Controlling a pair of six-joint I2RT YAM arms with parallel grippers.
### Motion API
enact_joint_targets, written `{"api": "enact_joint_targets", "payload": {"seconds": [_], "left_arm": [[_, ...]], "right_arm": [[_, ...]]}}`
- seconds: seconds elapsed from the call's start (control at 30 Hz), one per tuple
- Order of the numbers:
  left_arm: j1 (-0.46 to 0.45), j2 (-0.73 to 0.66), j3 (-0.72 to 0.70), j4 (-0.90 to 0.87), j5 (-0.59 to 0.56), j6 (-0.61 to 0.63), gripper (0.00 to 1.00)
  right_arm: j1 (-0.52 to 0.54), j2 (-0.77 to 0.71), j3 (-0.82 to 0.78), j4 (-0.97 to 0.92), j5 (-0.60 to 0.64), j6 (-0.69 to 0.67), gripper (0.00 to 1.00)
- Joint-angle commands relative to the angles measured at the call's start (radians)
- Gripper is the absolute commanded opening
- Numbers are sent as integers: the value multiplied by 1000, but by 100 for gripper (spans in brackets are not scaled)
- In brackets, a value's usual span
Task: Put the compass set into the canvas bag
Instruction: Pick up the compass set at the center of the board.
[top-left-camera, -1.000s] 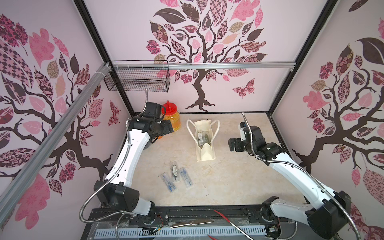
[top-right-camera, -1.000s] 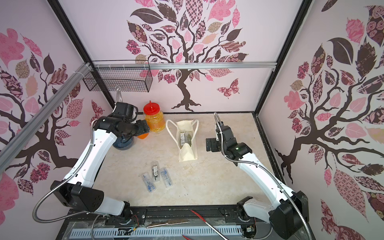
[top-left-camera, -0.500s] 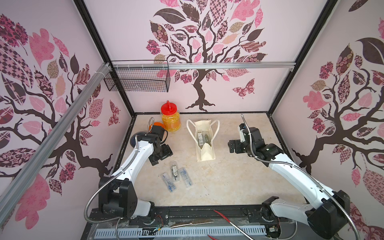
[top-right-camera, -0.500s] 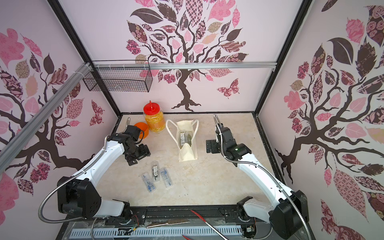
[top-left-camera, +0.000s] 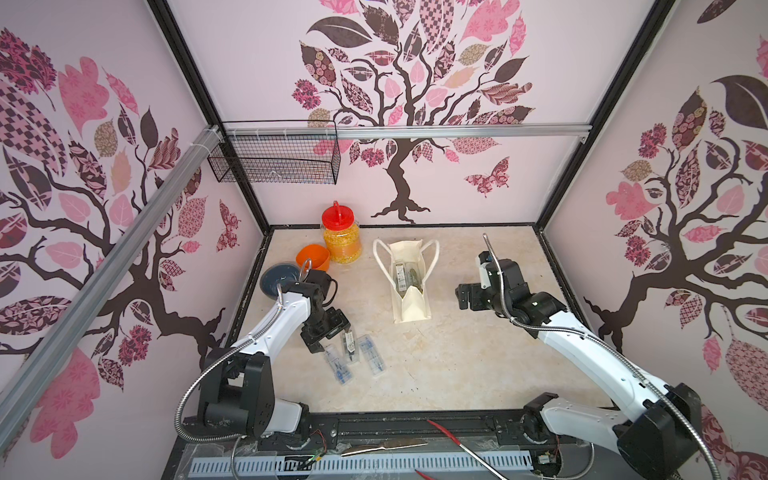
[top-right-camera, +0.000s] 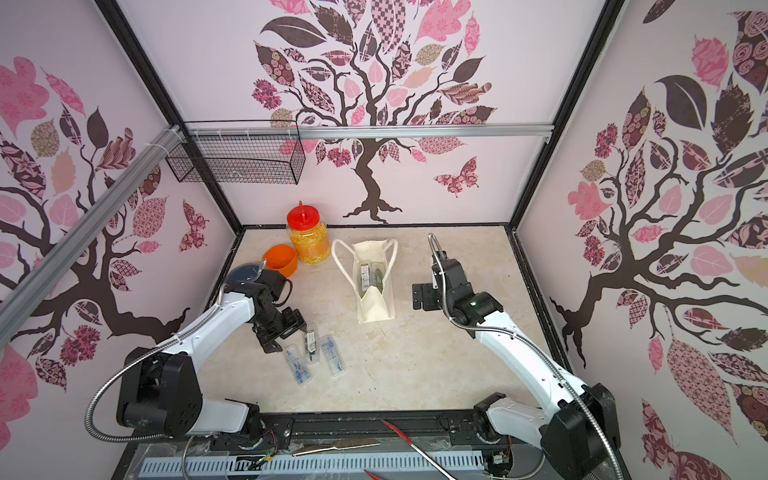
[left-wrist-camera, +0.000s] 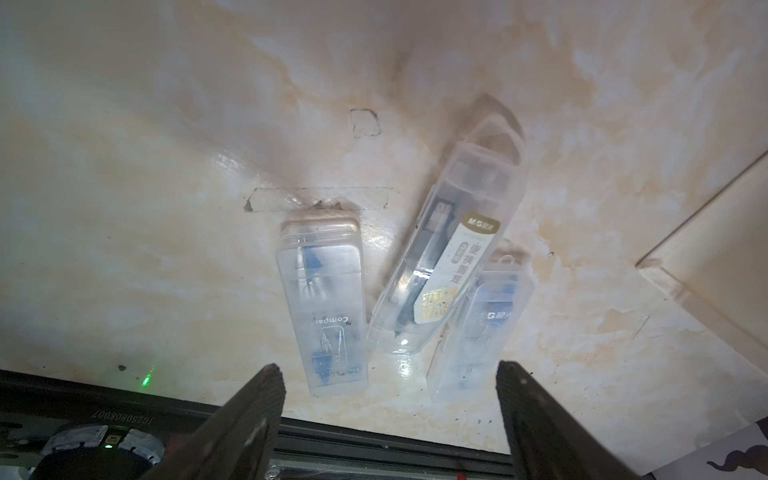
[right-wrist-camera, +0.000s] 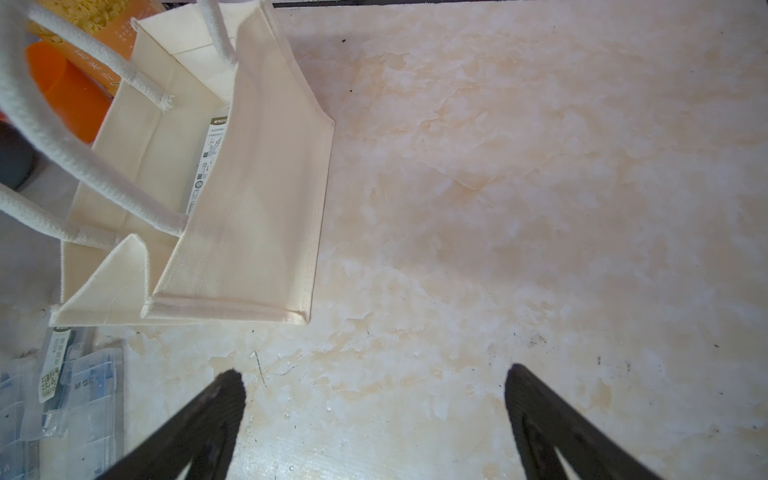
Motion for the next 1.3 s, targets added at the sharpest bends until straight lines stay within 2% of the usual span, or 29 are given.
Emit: {"api": "enact_joint_targets", "payload": {"seconds": [0.0,0.37,0.53,0.93,1.13,1.27], "left_arm": [[-1,-34,-40,29,15,-26,84],[-35,2,-55,31,8,-34,84],[-31,-10,-55,6,-38,-44,84],[2,-26,-135,20,-16,-33,80],[1,-23,-168,48,-10,-35,69],[1,-7,-178,62,-1,-31,66]], "right_arm": [[-4,-21,14,19,-4,4,100],[-4,-13,12,20,-1,3,100],[-4,-15,3,21,1,3,100],[-4,-20,-10,24,5,6,100],[-4,-23,-11,21,14,2,100],[-4,-19,-6,23,13,1,100]]}}
